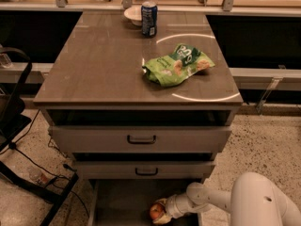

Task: Place apple into bottom drawer

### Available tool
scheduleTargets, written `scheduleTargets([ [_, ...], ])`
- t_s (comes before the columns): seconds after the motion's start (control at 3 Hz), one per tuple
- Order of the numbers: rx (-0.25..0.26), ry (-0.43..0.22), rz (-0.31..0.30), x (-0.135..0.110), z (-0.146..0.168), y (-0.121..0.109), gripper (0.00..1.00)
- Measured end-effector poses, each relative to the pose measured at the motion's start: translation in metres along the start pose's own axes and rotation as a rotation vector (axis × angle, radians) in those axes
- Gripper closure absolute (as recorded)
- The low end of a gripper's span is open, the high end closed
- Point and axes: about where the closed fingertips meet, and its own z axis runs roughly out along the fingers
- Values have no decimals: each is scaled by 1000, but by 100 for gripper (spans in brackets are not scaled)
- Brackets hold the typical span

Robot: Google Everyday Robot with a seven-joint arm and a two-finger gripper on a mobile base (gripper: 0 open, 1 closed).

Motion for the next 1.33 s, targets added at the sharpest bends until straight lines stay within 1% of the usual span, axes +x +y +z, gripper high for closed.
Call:
scheduleTargets([
  [0.33, -5, -1, 3, 0, 3, 2, 79],
  [0.67, -9, -2, 4, 0, 5, 4, 55],
  [1.0, -14, -4, 5, -1, 7, 6, 24],
  [1.33, -19, -5, 6, -1, 10, 8, 0],
])
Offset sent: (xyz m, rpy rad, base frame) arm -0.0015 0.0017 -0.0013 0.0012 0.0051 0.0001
